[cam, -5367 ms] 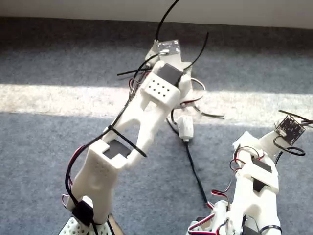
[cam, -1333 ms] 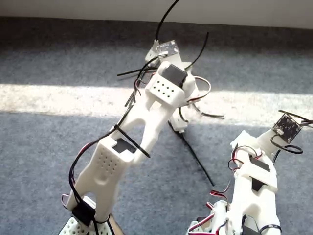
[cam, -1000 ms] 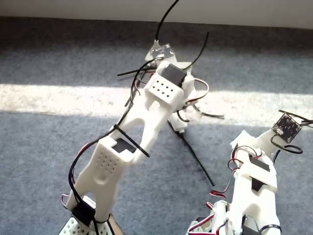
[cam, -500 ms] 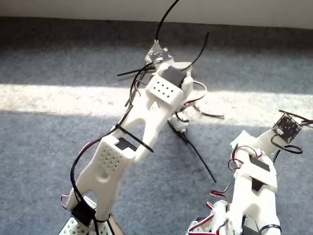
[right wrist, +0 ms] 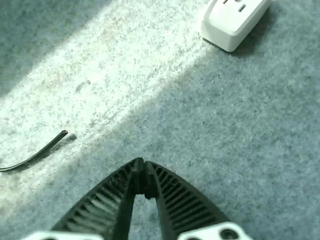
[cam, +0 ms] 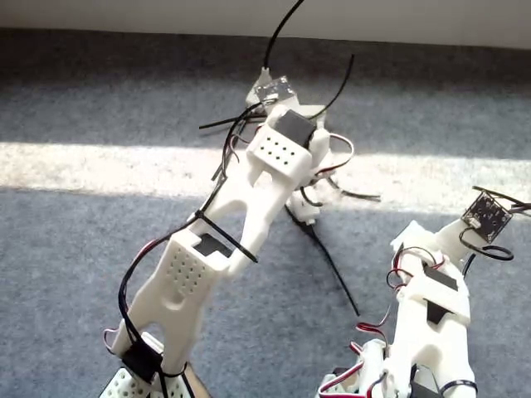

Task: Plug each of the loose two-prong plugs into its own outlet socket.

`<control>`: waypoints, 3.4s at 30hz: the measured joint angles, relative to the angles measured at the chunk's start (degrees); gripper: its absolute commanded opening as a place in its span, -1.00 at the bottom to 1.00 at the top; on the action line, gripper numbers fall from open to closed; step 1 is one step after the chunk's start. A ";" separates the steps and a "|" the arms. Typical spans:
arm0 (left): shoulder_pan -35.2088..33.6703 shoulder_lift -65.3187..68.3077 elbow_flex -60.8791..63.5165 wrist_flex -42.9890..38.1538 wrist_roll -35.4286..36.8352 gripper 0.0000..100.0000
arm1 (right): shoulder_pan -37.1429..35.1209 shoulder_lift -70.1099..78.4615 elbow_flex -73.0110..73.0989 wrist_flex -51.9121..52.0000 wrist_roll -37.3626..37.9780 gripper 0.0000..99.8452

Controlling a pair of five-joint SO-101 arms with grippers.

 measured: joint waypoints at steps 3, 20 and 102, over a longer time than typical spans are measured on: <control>0.00 0.09 0.00 -0.79 0.00 -0.99 | 0.00 0.00 0.00 0.00 0.00 -0.99; 0.00 0.09 0.00 -2.46 -2.46 -0.99 | -0.18 0.00 0.00 0.00 0.00 -0.99; -0.53 0.09 2.81 -2.81 0.35 -0.99 | -0.18 0.00 0.00 0.00 0.00 -0.99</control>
